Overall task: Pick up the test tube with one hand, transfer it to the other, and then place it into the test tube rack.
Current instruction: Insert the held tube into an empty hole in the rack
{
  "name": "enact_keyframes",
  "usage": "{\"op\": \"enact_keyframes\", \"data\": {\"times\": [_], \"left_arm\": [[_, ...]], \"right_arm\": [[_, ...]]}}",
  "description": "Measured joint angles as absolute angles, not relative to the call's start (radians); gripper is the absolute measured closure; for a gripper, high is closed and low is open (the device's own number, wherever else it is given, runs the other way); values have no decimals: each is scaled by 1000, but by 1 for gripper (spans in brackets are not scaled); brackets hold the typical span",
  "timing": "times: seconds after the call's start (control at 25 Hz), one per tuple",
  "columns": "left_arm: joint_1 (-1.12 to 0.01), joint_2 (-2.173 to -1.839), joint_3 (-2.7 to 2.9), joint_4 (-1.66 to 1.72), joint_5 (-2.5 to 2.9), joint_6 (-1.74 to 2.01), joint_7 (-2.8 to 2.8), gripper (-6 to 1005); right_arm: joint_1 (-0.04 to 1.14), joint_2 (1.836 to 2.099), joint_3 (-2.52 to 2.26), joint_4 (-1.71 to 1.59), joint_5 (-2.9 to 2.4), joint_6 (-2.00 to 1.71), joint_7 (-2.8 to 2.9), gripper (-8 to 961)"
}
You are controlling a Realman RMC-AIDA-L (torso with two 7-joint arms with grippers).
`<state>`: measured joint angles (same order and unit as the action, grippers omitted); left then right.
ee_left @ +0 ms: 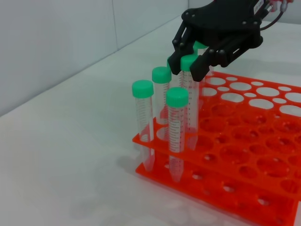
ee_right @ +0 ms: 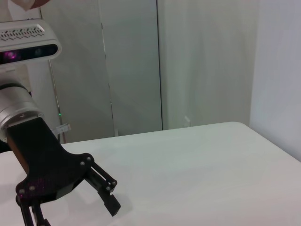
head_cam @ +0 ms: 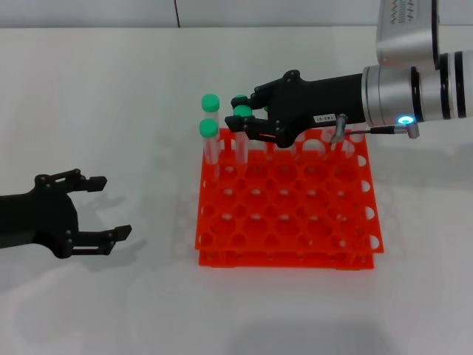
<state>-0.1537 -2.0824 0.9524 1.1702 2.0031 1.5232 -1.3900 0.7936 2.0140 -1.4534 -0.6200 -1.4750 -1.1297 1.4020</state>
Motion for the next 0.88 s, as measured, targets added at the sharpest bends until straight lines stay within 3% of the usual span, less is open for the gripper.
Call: {"op": "enact_keyframes", "data": {"times": [0.4, 0.6, 0.88], "left_arm": [[-161, -2082, 953, 1162, 2005, 1523, -1392, 106], [-165, -2082, 953, 1159, 2005, 1523, -1393, 106], [-168, -2081, 953, 1158, 2000, 1523, -1393, 106]], "right_arm": [[790, 2014, -1453, -622, -1475, -1127, 1402, 677], [786, 2014, -1451, -622, -1474, -1129, 1402, 452], [720, 2013, -1443, -685, -1463, -1155, 1402, 439]]}}
